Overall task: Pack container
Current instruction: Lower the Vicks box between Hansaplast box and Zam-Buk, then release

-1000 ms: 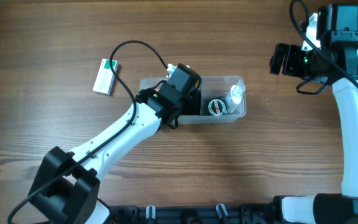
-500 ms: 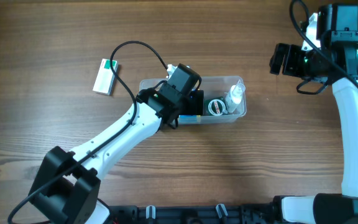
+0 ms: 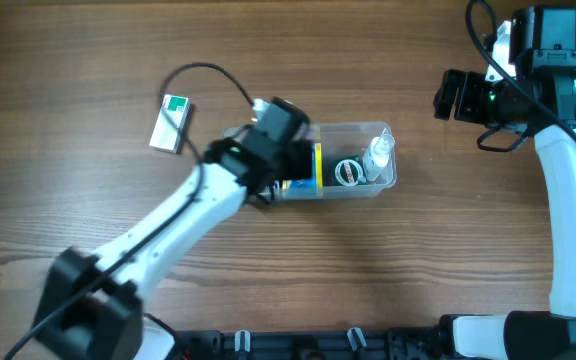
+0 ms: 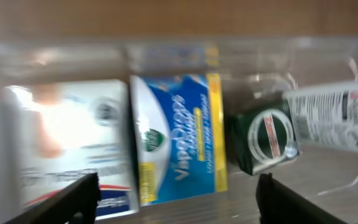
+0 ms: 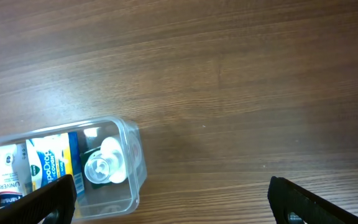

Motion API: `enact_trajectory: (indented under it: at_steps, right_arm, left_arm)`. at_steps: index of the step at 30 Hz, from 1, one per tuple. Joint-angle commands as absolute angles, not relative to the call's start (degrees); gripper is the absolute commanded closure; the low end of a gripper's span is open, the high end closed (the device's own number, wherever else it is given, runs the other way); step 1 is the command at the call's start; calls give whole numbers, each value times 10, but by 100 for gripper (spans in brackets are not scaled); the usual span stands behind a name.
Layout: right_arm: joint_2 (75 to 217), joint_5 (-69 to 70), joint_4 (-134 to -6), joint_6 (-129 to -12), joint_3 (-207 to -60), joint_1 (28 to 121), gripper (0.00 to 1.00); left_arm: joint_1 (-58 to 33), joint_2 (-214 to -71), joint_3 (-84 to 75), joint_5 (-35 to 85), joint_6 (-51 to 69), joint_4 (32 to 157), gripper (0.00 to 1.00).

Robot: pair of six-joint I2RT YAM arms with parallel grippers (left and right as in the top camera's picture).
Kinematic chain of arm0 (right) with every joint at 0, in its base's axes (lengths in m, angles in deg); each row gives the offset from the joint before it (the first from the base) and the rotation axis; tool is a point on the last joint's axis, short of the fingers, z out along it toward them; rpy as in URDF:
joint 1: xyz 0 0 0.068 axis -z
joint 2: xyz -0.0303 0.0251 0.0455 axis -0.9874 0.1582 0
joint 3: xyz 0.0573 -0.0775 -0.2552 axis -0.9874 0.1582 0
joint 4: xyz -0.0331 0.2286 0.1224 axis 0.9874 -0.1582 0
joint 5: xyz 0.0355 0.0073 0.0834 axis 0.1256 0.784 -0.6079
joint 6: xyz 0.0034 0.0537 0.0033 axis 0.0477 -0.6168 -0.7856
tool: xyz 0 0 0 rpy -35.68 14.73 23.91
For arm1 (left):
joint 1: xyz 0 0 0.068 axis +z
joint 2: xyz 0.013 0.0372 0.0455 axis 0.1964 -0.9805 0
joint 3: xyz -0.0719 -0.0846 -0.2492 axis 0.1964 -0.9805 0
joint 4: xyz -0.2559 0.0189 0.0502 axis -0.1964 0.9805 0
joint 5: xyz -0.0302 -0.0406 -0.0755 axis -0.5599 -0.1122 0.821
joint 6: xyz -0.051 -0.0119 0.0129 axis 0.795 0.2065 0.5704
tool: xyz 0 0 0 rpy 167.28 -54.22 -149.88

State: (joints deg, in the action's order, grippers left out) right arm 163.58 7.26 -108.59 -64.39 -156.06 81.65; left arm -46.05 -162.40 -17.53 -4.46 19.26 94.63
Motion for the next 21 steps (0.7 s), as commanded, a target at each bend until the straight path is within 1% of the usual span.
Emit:
enact_trajectory:
  at_steps: [1, 3, 5, 6, 7, 9, 11, 12, 14, 21]
  right_arm:
    - [1632, 74, -1085, -646, -1570, 816, 0]
    - [1632, 74, -1085, -646, -1570, 816, 0]
    - [1632, 74, -1085, -646, -1570, 816, 0]
    - [1632, 74, -1085, -646, -1570, 816, 0]
    - [1632, 74, -1085, -646, -1570, 816, 0]
    - [1632, 74, -1084, -646, -1570, 816, 0]
    - [1632, 74, -1084, -646, -1570, 816, 0]
    - [1632, 74, -1084, -646, -1570, 816, 0]
    - [1632, 74, -1085, -646, -1570, 816, 0]
    - [1632, 74, -1085, -646, -1570, 816, 0]
  left_arm:
    - [-408, -1565, -158, -48, 179, 971, 35]
    - [-399, -1563, -158, -47, 179, 982, 50]
    - [-397, -1570, -158, -47, 179, 992, 71]
    - [-397, -1574, -158, -46, 179, 994, 78]
    - [-400, -1581, -158, -47, 179, 994, 80]
    - [-405, -1596, -158, -47, 179, 989, 82]
    - [-407, -1609, -158, -49, 179, 982, 89]
    - [-407, -1613, -158, -49, 179, 980, 91]
    - [-407, -1627, -158, -54, 179, 978, 96]
    - [-407, -1674, -158, -64, 179, 992, 96]
